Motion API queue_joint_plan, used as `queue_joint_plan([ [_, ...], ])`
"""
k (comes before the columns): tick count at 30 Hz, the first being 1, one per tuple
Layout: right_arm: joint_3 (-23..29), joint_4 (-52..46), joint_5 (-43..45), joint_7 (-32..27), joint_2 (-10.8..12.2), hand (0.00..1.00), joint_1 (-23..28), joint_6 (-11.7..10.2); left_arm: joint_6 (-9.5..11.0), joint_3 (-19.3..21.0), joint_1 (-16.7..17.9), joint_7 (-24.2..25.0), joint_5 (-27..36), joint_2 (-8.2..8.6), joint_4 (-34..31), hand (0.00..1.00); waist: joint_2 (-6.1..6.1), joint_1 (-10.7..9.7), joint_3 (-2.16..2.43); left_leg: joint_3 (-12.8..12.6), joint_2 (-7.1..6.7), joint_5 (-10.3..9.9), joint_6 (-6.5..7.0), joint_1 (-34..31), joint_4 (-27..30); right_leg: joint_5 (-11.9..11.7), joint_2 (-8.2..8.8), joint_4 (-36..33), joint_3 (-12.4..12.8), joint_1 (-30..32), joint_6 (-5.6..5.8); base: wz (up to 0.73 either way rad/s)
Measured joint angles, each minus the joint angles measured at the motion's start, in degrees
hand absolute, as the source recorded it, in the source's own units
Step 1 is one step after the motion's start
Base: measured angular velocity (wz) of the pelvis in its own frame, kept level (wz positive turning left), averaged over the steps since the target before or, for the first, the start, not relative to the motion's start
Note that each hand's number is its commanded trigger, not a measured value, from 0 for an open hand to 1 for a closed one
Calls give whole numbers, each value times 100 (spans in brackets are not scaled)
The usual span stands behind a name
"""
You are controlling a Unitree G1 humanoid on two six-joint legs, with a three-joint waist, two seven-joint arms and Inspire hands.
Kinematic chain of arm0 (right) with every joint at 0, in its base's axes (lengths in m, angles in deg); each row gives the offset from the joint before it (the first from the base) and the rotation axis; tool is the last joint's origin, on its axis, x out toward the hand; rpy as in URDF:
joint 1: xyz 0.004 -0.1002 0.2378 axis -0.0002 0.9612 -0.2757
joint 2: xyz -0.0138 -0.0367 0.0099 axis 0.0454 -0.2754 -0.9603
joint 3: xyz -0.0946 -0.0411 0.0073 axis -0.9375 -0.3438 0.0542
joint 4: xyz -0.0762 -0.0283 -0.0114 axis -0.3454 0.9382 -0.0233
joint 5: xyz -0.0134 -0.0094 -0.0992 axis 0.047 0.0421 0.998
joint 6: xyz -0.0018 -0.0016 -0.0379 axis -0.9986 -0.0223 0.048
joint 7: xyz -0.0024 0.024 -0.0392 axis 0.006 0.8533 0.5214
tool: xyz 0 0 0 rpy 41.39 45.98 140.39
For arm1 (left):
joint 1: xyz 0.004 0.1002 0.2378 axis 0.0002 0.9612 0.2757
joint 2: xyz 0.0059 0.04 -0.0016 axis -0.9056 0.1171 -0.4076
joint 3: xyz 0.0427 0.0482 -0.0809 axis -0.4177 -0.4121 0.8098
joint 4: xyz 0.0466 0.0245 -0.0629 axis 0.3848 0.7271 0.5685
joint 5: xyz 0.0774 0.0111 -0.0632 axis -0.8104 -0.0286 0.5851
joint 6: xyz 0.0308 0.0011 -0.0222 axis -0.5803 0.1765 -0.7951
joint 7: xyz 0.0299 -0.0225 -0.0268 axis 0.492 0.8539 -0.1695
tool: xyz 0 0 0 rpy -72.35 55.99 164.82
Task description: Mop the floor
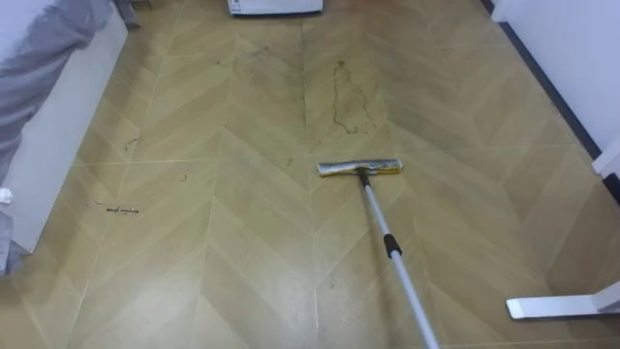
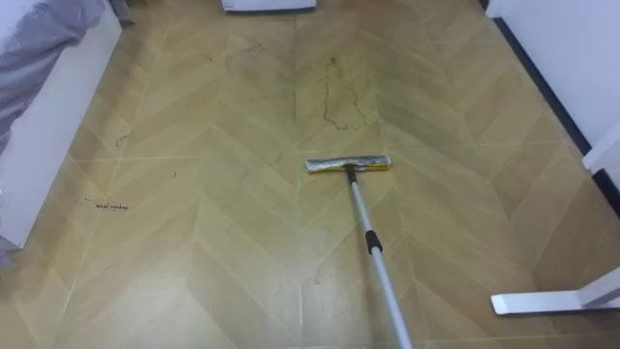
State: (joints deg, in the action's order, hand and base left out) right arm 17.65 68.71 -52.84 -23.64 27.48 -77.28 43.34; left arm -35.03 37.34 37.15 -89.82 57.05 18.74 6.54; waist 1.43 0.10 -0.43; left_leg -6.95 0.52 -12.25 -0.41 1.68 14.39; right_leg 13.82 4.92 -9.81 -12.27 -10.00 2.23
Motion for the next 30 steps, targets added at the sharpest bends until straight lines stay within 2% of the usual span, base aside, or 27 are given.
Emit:
queue_joint_plan([
  [9,33,16,2,0,-1,100,-6,9,-122,-76,-2,39,22,-4,5,0,-34,-28,4,5,-1,1,0,13,-21,0,-1,4,37,-6,0,0],
  [17,37,17,0,0,-2,100,-2,11,-138,-89,-11,73,15,-5,3,0,-53,-30,2,-18,-2,1,0,15,-47,0,-1,7,39,3,0,0],
  [21,31,-14,-13,0,-16,100,-27,11,-147,-90,-26,74,7,-10,-11,0,-63,-18,8,-37,8,1,0,-86,-43,0,1,0,-53,108,0,-2],
  [30,18,102,-134,-188,-23,100,-303,61,-244,-208,-374,135,-95,-33,-16,0,-107,-19,31,-22,14,4,5,-608,120,-2,11,-72,-81,583,-2,1],
])
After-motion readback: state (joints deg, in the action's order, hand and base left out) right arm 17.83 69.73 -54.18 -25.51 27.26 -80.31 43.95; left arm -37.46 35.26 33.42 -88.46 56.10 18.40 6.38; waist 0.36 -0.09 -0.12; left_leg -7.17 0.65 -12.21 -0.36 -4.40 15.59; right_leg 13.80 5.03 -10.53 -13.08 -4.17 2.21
